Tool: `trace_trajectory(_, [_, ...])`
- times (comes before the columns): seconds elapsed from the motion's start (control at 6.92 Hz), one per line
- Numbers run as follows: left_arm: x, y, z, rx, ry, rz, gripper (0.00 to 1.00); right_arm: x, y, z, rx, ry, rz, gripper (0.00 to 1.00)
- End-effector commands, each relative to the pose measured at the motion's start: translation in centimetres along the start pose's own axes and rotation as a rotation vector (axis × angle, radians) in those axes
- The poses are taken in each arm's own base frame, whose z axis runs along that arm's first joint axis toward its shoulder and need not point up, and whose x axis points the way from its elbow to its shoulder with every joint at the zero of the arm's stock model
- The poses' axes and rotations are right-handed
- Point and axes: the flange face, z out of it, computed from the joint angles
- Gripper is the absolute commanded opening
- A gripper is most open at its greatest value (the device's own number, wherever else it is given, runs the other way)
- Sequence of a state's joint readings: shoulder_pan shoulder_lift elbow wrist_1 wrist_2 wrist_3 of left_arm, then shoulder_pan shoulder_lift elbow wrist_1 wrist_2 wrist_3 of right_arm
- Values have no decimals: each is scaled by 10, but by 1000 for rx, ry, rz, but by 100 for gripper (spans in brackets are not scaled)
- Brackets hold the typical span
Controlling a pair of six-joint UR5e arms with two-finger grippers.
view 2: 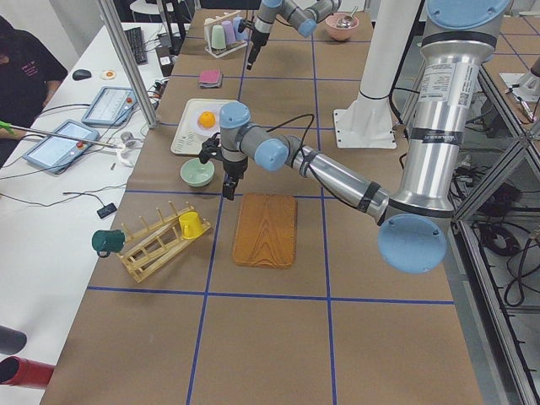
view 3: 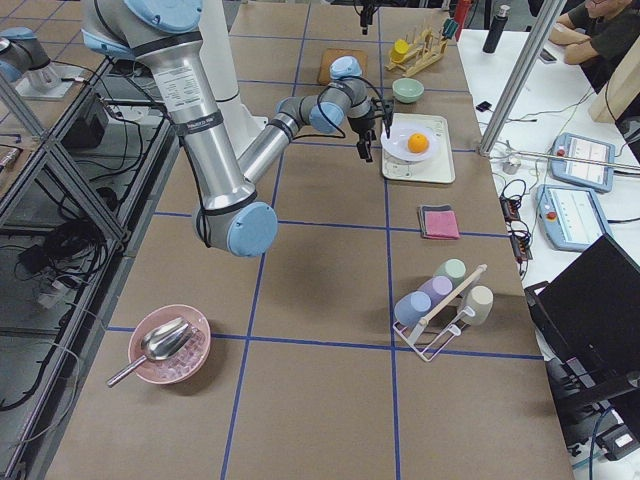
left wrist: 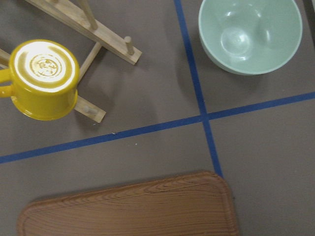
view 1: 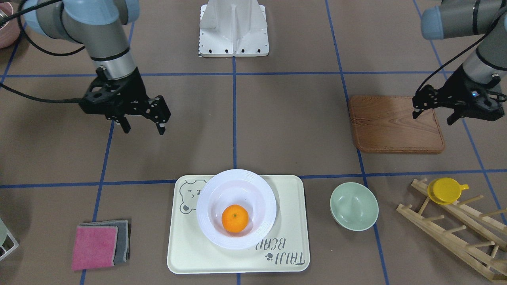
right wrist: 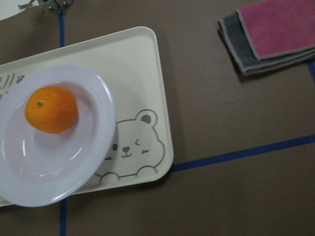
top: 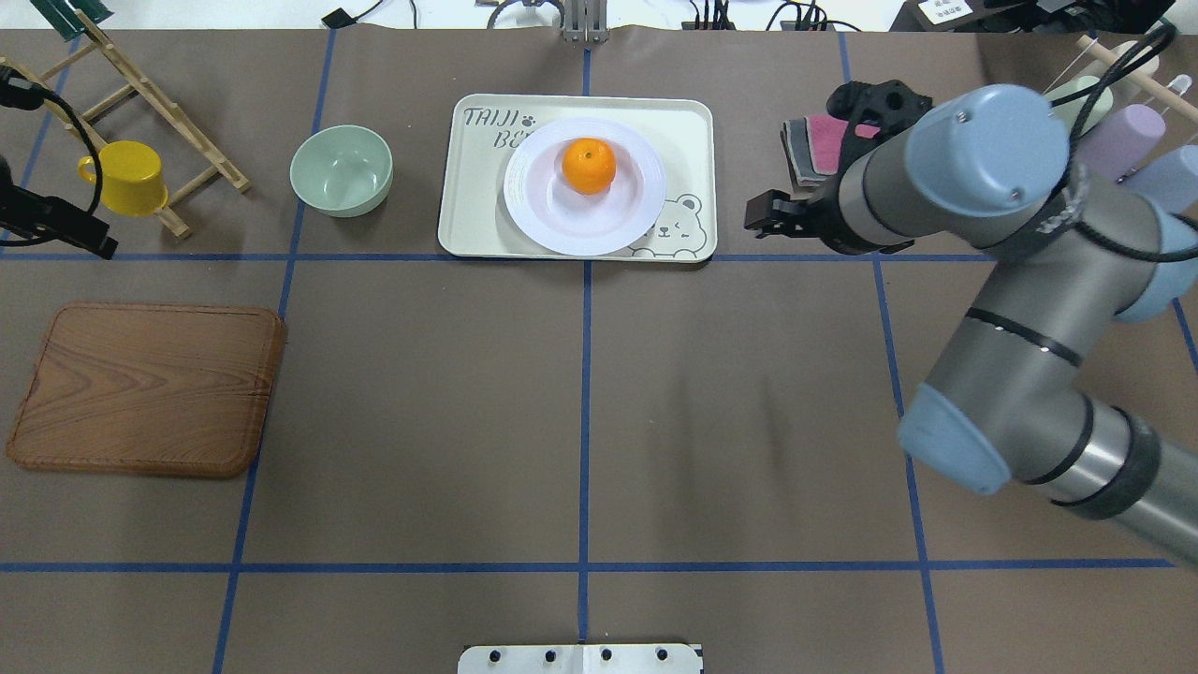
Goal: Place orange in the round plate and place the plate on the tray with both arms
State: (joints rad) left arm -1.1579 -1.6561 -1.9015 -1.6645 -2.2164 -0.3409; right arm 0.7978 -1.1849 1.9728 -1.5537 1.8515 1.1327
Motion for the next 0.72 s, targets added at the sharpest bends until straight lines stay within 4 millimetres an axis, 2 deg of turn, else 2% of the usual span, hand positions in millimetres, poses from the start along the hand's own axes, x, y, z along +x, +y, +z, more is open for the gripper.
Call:
trace_trajectory(0.0, [-70, 35, -9, -21, -48, 92, 98, 137, -55, -45, -155, 121, -191, 100])
trace_trajectory(0.14, [-90, 48, -6, -37, -58, 85, 98, 205, -68, -54, -221, 128, -291, 100])
trace_trajectory(0.29, [-109, 53, -6, -42, -67, 55, 98, 285, -80, -66, -280, 60, -226, 100])
trace_trajectory(0.43, [-124, 59, 1, -55, -66, 27, 98, 366, -71, -64, -333, -20, -134, 100])
trace_trajectory(0.58, [-136, 62, 4, -66, -34, -6, 98, 427, -56, -61, -352, -20, -165, 100])
